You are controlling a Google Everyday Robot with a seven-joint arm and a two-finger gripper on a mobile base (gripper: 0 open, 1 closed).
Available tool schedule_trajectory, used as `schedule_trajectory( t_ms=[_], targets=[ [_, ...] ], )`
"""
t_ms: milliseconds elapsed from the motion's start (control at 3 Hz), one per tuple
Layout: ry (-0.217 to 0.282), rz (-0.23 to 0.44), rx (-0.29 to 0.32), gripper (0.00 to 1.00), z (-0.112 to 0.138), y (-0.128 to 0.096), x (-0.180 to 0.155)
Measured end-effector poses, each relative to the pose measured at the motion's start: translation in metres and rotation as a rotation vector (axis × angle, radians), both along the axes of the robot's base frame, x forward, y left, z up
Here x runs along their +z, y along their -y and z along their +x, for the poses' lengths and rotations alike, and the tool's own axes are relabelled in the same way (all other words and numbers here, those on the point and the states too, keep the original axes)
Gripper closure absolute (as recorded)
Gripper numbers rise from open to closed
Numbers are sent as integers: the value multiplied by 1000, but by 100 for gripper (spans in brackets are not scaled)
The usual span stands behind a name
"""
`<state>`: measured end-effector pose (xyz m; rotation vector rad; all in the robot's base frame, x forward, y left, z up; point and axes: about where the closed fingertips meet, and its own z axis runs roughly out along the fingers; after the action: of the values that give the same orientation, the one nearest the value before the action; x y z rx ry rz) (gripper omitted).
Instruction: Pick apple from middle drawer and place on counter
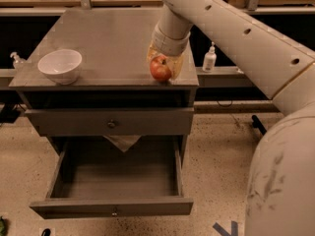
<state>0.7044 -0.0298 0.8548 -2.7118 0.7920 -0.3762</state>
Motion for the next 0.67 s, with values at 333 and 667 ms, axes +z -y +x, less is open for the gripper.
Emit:
schedule_trajectory(
  t_ms=[333, 667],
  targets=[
    [-56, 37, -8, 75, -3, 7, -17],
    [-58, 37, -8, 44, -2, 7, -15]
  ],
)
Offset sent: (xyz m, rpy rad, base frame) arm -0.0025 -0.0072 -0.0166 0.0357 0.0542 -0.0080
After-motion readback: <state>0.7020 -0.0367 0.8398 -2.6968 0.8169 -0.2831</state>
